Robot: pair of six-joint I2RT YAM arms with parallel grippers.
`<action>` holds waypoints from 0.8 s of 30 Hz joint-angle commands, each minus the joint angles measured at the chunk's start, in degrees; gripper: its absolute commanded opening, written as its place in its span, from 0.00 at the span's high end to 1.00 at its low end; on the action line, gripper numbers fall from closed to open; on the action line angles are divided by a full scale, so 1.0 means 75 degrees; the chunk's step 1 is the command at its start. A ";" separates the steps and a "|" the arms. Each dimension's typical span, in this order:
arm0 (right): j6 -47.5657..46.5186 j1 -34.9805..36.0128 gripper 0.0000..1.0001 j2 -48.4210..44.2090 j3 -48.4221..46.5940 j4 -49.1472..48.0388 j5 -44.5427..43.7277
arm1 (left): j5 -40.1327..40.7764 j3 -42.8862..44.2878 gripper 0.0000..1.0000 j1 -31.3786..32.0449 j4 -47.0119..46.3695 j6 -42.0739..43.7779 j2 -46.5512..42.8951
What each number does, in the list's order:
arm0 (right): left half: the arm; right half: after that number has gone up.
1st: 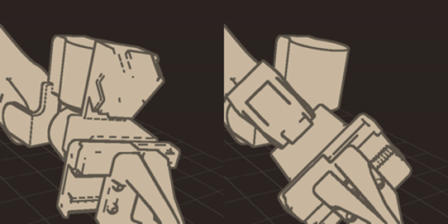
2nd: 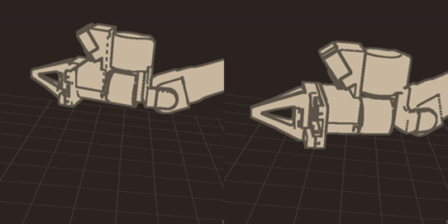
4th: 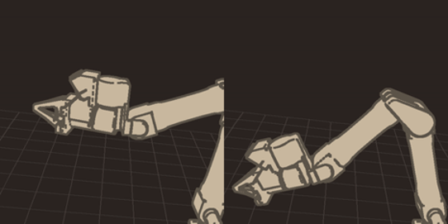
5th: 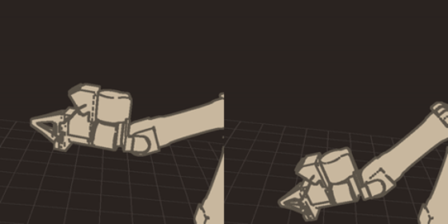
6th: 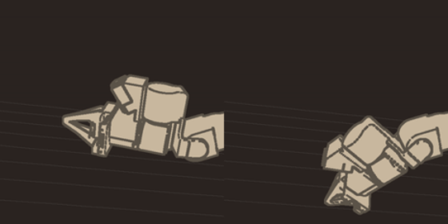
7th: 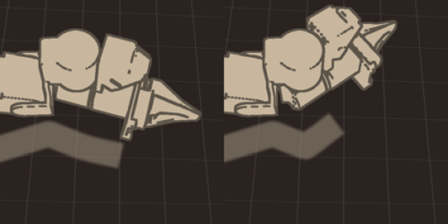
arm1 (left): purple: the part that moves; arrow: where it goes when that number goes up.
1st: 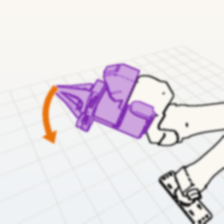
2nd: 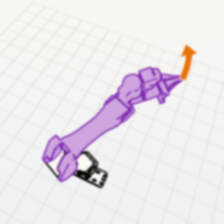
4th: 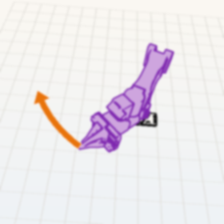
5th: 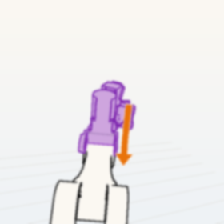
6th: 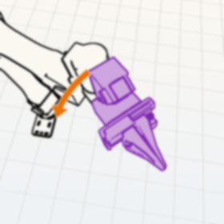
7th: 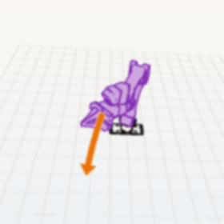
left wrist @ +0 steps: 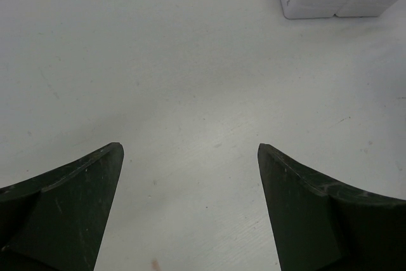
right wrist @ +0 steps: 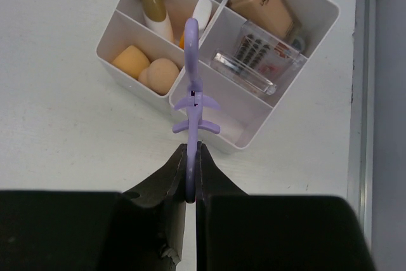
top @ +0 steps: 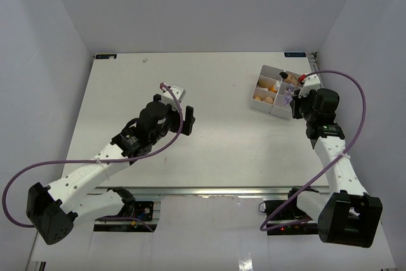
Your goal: Organize the makeup
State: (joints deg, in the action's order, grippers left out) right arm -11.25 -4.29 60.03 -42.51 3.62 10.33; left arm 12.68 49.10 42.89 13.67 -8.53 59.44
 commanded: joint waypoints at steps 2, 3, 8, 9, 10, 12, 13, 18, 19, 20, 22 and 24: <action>-0.0117 -0.0141 0.92 0.0565 -0.0116 -0.0975 0.0175 | 0.0056 -0.0031 0.02 -0.0024 -0.0182 0.0052 -0.0255; -0.0274 -0.0157 0.92 0.0665 -0.0149 -0.0973 0.0350 | 0.0058 -0.0031 0.02 -0.0024 -0.0179 0.0059 -0.0264; -0.1135 -0.0213 0.92 0.0897 -0.0296 -0.0739 0.1173 | 0.0132 -0.0031 0.02 -0.0030 -0.0170 0.0065 -0.0298; -0.1268 -0.0217 0.92 0.0911 -0.0314 -0.0703 0.1238 | 0.0136 -0.0031 0.02 -0.0034 -0.0171 0.0069 -0.0307; -0.1390 -0.0227 0.92 0.0936 -0.0335 -0.0693 0.1284 | 0.0131 -0.0031 0.02 -0.0029 -0.0177 0.0064 -0.0302; -0.1568 -0.0237 0.92 0.0984 -0.0389 -0.0682 0.1330 | 0.0126 -0.0031 0.02 -0.0035 -0.0170 0.0059 -0.0297; -0.1638 -0.0248 0.92 0.1030 -0.0413 -0.0682 0.1352 | 0.0115 -0.0031 0.02 -0.0024 -0.0170 0.0048 -0.0297; -0.2476 -0.0260 0.92 0.1404 -0.0657 -0.0504 0.1645 | 0.0145 -0.0041 0.02 -0.0034 -0.0170 0.0059 -0.0285; -0.2594 -0.0260 0.92 0.1530 -0.0714 -0.0495 0.1664 | 0.0164 -0.0043 0.02 -0.0028 -0.0170 0.0059 -0.0292; -0.2654 -0.0267 0.92 0.1637 -0.0822 -0.0395 0.1663 | 0.0173 -0.0049 0.02 -0.0024 -0.0170 0.0059 -0.0291; -0.2725 -0.0288 0.92 0.1819 -0.1004 -0.0176 0.1681 | 0.0173 -0.0055 0.02 -0.0029 -0.0177 0.0052 -0.0281; -0.2769 -0.0312 0.92 0.1991 -0.1127 -0.0112 0.1681 | 0.0181 -0.0055 0.02 -0.0028 -0.0178 0.0059 -0.0265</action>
State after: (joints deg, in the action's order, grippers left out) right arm -28.46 -6.04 73.27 -47.07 1.53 21.36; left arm 13.10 49.10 42.89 13.28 -8.38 58.65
